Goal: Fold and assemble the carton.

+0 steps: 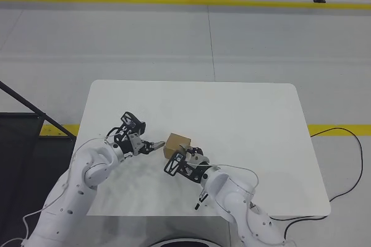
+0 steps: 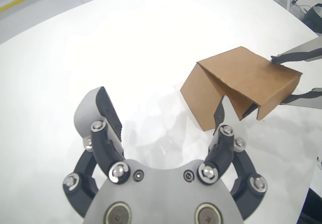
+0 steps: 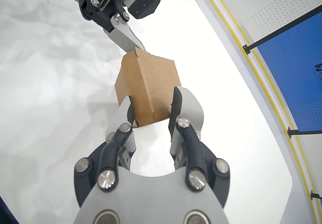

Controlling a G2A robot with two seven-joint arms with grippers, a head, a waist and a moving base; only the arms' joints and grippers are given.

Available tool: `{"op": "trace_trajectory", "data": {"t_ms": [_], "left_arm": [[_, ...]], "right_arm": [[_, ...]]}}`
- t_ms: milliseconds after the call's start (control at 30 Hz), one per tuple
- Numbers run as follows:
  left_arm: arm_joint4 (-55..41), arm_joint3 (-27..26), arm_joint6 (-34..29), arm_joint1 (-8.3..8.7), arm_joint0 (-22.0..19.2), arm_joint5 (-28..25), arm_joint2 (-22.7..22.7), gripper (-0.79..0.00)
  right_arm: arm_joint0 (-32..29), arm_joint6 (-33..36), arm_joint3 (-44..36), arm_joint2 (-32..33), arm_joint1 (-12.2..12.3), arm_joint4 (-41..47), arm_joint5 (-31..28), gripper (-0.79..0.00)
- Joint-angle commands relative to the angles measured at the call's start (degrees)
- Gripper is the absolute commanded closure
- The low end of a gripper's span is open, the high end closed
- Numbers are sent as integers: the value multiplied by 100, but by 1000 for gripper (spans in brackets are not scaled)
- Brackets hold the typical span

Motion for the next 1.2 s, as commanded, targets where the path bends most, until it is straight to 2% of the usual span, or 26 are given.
{"op": "trace_trajectory", "data": {"t_ms": [0, 200, 600, 867, 900, 933, 1067, 1167], "left_arm": [[-82, -34, 114, 7, 29, 97, -106, -785], [-321, -148, 343, 11, 107, 246, -268, -785], [-216, 223, 297, -110, -340, 193, 397, -785], [-209, 364, 331, -140, -429, 180, 513, -785], [-213, 375, 332, -142, -428, 177, 522, -785], [-209, 381, 332, -144, -432, 175, 531, -785], [-188, 387, 324, -149, -442, 174, 555, -785], [-196, 390, 361, -154, -424, 159, 569, -785]], "right_arm": [[5, -2, 5, -3, 0, -8, -14, -329], [17, -25, 11, -1, 0, -11, -68, -320], [-74, -148, -40, -15, 10, -18, -105, -323], [-115, -154, -63, 13, 17, -20, -109, -388], [-126, -184, -76, 23, 20, 2, -131, -456], [-142, -214, -101, 42, 26, 21, -159, -486], [-240, -325, -214, 135, 57, 25, -242, -523], [-271, -355, -237, 165, 72, 28, -308, -520]]}}
